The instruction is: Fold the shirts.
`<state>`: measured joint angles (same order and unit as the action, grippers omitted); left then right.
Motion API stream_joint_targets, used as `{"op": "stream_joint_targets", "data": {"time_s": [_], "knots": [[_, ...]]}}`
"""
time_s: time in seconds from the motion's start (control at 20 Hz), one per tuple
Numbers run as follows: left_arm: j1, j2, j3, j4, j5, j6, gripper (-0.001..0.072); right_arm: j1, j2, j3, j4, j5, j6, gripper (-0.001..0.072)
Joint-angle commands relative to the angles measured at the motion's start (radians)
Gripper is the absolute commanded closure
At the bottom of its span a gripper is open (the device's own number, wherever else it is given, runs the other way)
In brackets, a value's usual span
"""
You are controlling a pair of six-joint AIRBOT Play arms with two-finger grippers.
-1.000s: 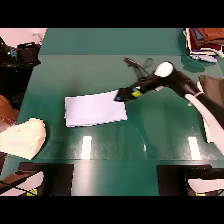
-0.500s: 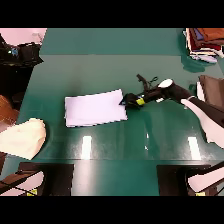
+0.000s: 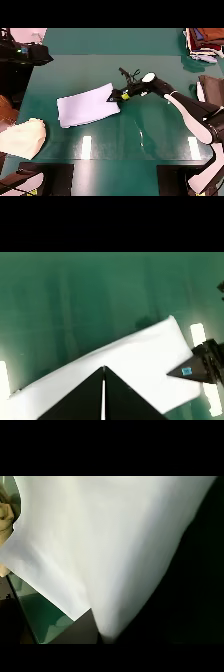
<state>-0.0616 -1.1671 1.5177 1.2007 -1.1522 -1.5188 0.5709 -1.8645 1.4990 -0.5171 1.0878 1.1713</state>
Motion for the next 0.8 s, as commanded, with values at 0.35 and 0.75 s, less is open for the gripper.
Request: {"op": "stream_joint_targets", "data": {"time_s": [0.35, 0.75], "knots": [[-0.109, 0.000, 0.000, -0.018, 0.043, -0.022, 0.0684, -0.578, 0.312, 0.049, -0.349, -0.009, 0.138, 0.0695], [-0.109, -0.001, 0.000, -0.035, 0.062, -0.055, 0.0684, -1.048, 0.356, 0.049, -0.338, -0.143, 0.151, 0.0695]]}}
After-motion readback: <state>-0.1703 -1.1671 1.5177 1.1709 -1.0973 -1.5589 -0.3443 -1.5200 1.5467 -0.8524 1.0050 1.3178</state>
